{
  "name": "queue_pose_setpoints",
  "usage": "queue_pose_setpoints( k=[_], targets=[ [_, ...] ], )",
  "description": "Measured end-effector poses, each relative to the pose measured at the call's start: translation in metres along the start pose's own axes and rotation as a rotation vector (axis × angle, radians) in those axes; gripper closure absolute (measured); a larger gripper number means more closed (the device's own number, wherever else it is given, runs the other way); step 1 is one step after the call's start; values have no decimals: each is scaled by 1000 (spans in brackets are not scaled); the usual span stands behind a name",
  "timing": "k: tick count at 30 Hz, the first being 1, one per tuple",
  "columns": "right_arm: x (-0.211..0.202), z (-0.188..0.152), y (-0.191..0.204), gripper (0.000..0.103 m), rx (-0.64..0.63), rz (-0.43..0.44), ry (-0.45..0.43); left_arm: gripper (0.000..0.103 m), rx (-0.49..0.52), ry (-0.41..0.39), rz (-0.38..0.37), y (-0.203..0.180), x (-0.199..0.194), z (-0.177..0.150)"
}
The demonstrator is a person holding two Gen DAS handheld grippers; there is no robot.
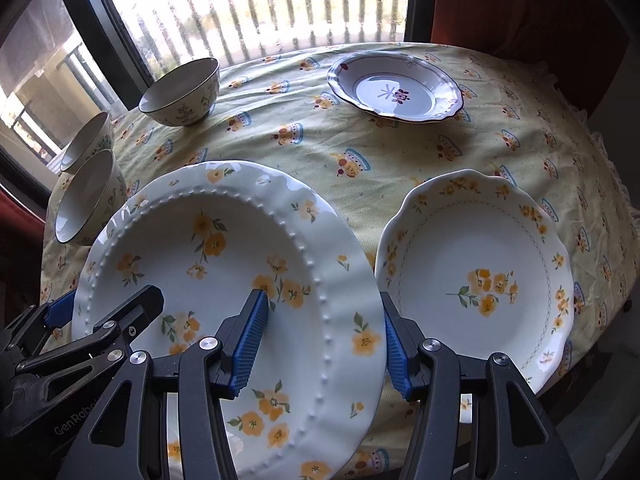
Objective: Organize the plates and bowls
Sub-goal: 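Lift the beaded-rim plate with both grippers toward the orange-flower plate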
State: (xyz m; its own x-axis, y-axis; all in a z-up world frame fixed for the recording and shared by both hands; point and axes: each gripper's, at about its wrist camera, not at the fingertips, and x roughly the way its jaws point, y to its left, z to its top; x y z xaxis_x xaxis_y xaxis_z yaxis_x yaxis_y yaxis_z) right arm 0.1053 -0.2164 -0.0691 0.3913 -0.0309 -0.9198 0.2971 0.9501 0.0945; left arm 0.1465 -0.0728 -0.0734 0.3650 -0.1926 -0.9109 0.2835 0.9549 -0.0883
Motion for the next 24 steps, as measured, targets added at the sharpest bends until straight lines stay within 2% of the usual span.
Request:
queue_pose_setpoints(
  k=[8, 24],
  targets=[
    [-11, -2, -27, 45, 0, 23, -18, 24, -11, -10, 15, -30, -4, -5],
    [-18, 33, -119, 45, -116, 80, -9, 24, -142, -27, 73, -125, -2, 3]
  ],
)
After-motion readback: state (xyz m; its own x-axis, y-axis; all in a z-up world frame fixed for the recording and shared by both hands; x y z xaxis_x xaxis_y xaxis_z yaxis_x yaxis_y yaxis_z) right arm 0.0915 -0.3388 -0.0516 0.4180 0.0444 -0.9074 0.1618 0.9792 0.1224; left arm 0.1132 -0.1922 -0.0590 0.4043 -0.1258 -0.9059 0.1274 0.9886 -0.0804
